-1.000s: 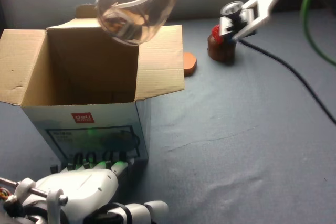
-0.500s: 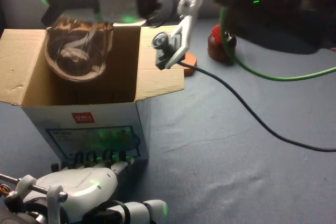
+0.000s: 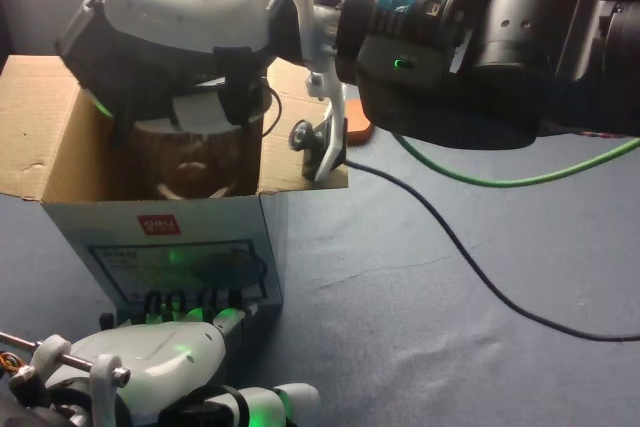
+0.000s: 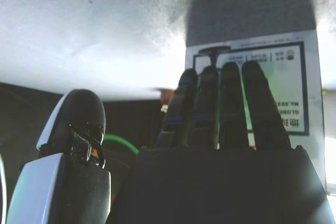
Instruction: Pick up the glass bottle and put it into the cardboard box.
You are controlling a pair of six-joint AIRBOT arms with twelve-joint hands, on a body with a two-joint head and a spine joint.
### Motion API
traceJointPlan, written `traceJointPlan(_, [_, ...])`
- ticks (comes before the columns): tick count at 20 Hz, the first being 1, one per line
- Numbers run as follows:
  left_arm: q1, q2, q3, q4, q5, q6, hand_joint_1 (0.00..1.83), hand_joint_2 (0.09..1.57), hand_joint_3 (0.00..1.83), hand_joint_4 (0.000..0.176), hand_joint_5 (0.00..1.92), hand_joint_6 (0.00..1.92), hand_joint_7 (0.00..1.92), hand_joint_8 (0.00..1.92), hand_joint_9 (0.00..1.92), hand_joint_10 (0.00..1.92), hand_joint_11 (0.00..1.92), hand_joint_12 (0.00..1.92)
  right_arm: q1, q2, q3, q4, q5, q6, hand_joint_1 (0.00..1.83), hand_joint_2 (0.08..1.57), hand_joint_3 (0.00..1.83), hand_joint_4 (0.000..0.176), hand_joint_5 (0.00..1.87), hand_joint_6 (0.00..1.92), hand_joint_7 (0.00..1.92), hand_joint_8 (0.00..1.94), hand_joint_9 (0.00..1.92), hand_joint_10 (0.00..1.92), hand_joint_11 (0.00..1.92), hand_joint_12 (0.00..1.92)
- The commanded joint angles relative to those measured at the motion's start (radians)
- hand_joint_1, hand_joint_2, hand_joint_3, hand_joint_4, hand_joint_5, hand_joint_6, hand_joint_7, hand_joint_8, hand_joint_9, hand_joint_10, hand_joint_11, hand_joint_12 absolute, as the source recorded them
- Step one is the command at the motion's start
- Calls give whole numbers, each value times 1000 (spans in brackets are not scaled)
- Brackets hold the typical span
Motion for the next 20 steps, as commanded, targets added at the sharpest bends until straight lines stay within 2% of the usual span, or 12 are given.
traceJointPlan(1, [-6, 6, 1, 60, -23, -4, 0, 1226, 6, 0, 0, 0, 0, 0, 0, 0, 0, 0, 5, 3, -2, 16, 116, -18, 1200, 1173, 0, 0, 798, 1237, 960, 1154, 804, 1402, 452, 1846])
traceJointPlan(8, [-5, 7, -3, 59, -18, -8, 0, 1226, 4, 0, 0, 0, 0, 0, 0, 0, 0, 0, 4, 5, -5, 32, 127, -68, 1205, 1182, 3, 0, 753, 1272, 964, 1166, 802, 1380, 463, 1844])
traceJointPlan(10, [-3, 7, -6, 59, -18, -18, 0, 1226, 4, 0, 0, 0, 0, 0, 0, 0, 0, 0, 4, 5, -5, 32, 127, -73, 1188, 1208, 2, 0, 681, 1404, 929, 1143, 742, 1196, 393, 1808])
traceJointPlan(11, [-3, 7, -6, 59, -18, -18, 0, 1226, 4, 0, 0, 0, 0, 0, 0, 0, 0, 0, 4, 6, -5, 32, 128, -75, 1188, 1208, 2, 0, 681, 1404, 929, 1143, 742, 1196, 393, 1808])
traceJointPlan(12, [-3, 7, -6, 59, -18, -18, 0, 1226, 4, 0, 0, 0, 0, 0, 0, 0, 0, 0, 3, 7, -6, 32, 138, -81, 1115, 1160, 0, 0, 486, 1052, 670, 795, 528, 978, 139, 1731])
traceJointPlan(13, [-3, 8, -5, 59, -18, -18, 0, 1226, 4, 0, 0, 0, 0, 0, 0, 0, 0, 0, 2, 10, -8, 32, 146, -89, 1101, 1116, 0, 0, 444, 816, 619, 552, 457, 867, 30, 1692])
traceJointPlan(14, [-2, 9, -5, 59, -17, -21, 0, 1226, 4, 0, 0, 0, 0, 0, 0, 0, 0, 0, 2, 12, -9, 32, 146, -92, 1101, 1116, 0, 0, 444, 816, 619, 552, 457, 867, 30, 1692])
traceJointPlan(15, [-1, 10, -5, 59, -15, -26, 0, 1227, 4, 0, 0, 0, 0, 0, 0, 0, 0, 0, 1, 13, -9, 32, 146, -95, 1064, 1074, 0, 0, 422, 612, 623, 266, 392, 695, 0, 1575])
traceJointPlan(17, [-3, 14, -9, 58, -13, -30, 0, 1227, 3, 0, 0, 0, 0, 0, 0, 0, 0, 0, -2, 16, -10, 32, 146, -102, 995, 1047, 0, 0, 352, 415, 538, 73, 293, 485, 0, 1221])
traceJointPlan(20, [-24, 26, -25, 29, -20, -30, 0, 1227, 3, 0, 0, 0, 0, 0, 0, 0, 0, 0, -6, 22, -17, 32, 132, -118, 925, 1023, 0, 0, 256, 152, 385, 0, 213, 230, 0, 822])
